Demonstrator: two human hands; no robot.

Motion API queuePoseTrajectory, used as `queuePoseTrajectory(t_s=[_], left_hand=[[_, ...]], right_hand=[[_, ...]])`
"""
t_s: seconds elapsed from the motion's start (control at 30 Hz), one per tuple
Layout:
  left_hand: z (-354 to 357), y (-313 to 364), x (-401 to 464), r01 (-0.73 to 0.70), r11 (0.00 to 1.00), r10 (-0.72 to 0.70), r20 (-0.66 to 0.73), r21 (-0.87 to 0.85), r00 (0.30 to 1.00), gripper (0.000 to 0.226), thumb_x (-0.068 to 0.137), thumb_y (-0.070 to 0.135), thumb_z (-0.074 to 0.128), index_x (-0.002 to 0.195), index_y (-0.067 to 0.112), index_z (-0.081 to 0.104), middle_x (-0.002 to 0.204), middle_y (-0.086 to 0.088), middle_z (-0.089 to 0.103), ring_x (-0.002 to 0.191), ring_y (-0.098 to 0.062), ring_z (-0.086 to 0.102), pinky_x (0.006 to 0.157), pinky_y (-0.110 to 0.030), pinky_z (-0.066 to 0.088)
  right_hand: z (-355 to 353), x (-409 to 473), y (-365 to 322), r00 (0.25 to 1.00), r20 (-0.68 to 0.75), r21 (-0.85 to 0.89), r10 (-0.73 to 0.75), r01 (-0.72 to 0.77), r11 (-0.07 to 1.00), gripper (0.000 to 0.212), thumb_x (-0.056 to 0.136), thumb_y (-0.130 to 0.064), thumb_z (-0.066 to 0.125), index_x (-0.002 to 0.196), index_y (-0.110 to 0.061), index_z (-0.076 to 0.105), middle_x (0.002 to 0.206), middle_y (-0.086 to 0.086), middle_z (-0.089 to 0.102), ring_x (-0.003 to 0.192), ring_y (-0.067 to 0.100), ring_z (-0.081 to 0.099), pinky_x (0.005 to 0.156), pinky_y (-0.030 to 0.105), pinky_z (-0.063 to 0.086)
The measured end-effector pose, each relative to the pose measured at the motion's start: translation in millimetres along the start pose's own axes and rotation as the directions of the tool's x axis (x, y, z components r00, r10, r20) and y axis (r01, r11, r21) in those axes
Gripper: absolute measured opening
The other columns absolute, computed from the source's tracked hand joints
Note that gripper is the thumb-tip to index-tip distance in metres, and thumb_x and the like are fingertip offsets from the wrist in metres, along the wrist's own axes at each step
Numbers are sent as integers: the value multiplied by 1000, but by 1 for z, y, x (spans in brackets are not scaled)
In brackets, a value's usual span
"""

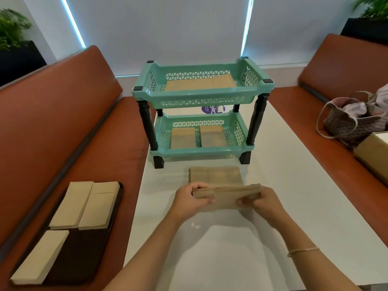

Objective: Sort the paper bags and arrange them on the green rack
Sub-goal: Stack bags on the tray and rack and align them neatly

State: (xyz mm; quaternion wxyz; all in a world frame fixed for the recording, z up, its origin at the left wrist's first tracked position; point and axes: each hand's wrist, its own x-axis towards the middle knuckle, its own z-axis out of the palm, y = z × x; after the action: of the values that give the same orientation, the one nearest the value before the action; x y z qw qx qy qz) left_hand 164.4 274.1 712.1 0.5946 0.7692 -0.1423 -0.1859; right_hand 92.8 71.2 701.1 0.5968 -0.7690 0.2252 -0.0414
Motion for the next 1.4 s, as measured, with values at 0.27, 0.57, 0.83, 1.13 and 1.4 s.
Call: queuePoseTrajectory(t_s=[0.27, 0.57, 0.83, 1.13, 1.4], left_hand=[[9, 15, 12, 2, 958, -37, 117, 285, 992, 37, 81, 11, 69, 117, 16, 63, 102, 3, 66, 97, -15, 61, 83, -26, 51], [36, -13, 5, 162, 972, -158, 37, -173, 987, 43, 79, 5, 73, 118, 11, 55, 106, -3, 66, 99, -17, 61, 81, -21, 51], [28, -5, 14, 82, 982, -93, -58, -168, 994, 41, 78, 10, 74, 114, 19, 56, 106, 0, 65, 101, -17, 61, 84, -27, 50], [31, -13, 10, 60, 988, -64, -23, -145, 998, 52, 77, 16, 76, 123, 13, 53, 113, -4, 64, 108, -21, 59, 91, -33, 51], [22, 25, 20, 12, 975, -21, -35, -222, 999, 37, 69, 11, 81, 99, 20, 63, 95, 6, 67, 90, -8, 63, 82, -22, 51]], right_hand=[[-19, -1, -61, 989, -22, 14, -148, 149, 989, 35, 67, 9, 74, 85, -20, 66, 69, 1, 63, 66, 13, 57, 60, 19, 48], [34, -12, -17, 996, 81, 116, -23, 14, 993, 39, 74, 17, 61, 97, -14, 59, 87, 5, 66, 84, 23, 62, 62, 20, 52], [39, 1, -13, 996, 82, -47, -43, 47, 998, 27, 79, 10, 56, 97, -8, 62, 88, 13, 66, 81, 26, 60, 68, 36, 51], [43, 4, -1, 992, 124, -52, -20, 27, 998, 34, 76, 11, 61, 102, -10, 61, 94, 12, 66, 88, 26, 63, 75, 33, 54], [47, 6, 6, 995, 98, -53, 19, -14, 998, 36, 78, 9, 63, 99, -18, 56, 86, -3, 64, 85, 21, 61, 73, 28, 51]])
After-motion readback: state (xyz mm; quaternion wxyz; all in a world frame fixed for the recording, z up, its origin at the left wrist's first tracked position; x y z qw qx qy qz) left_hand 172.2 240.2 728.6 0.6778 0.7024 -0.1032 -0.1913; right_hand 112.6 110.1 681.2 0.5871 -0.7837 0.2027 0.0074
